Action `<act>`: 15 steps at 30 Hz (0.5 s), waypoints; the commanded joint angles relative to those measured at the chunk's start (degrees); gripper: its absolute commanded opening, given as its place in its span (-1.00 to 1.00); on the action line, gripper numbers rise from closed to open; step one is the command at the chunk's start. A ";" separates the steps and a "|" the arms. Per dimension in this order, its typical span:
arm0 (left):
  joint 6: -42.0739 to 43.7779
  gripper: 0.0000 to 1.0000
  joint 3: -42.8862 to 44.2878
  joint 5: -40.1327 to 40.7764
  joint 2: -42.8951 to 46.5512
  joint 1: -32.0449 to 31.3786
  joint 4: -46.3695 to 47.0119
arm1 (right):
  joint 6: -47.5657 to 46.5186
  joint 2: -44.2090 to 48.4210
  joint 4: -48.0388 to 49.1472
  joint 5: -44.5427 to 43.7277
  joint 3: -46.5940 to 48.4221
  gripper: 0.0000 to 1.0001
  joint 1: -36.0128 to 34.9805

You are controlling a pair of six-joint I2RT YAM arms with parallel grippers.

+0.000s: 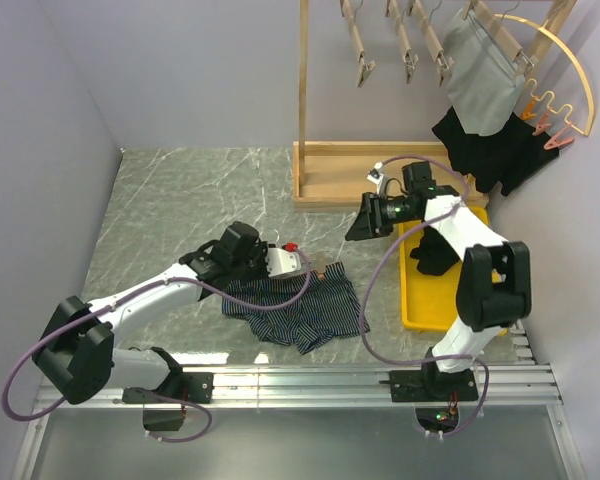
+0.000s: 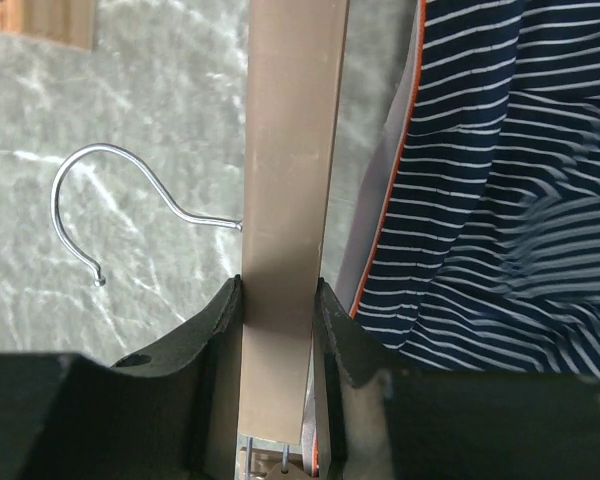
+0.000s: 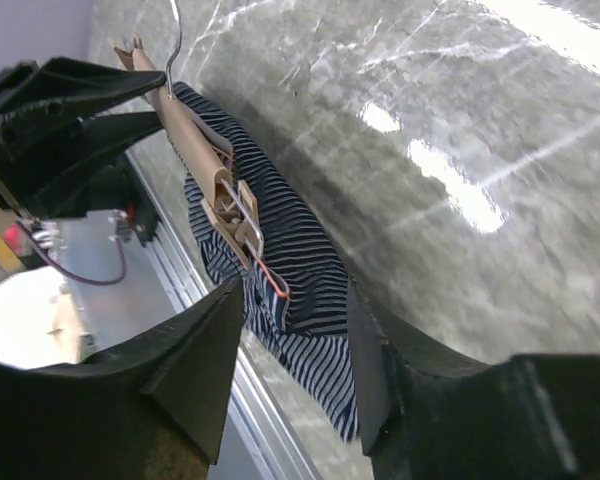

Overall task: Clip the underwear to the hanger
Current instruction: Adjust the underwear at the center of the board.

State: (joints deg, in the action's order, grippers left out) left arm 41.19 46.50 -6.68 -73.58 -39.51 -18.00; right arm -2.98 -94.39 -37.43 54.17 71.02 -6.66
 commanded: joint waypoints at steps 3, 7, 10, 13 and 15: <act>1.00 -0.99 -4.40 3.34 1.25 0.04 16.59 | 5.88 -5.45 10.18 5.42 0.25 -0.05 -3.89; 0.56 -0.99 -4.58 2.11 0.02 0.04 17.29 | 3.87 -5.90 10.88 6.03 -0.96 -0.09 -6.44; 0.38 -1.00 -4.93 1.58 -0.33 0.13 17.65 | 2.64 -5.81 11.85 6.73 -1.59 -0.10 -7.14; -0.23 -0.99 -4.31 1.06 -1.12 0.31 17.56 | 0.35 -5.98 11.24 6.91 -1.68 -0.13 -7.41; -0.32 -0.99 -4.49 0.70 -1.39 0.31 17.65 | 0.00 -5.81 11.33 6.82 -1.59 -0.21 -7.49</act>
State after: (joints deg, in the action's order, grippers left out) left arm 41.30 41.45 -4.67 -74.65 -39.35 -4.60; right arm -0.99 -101.54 -27.88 59.20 69.73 -13.96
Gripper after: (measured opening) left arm 0.310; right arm 0.411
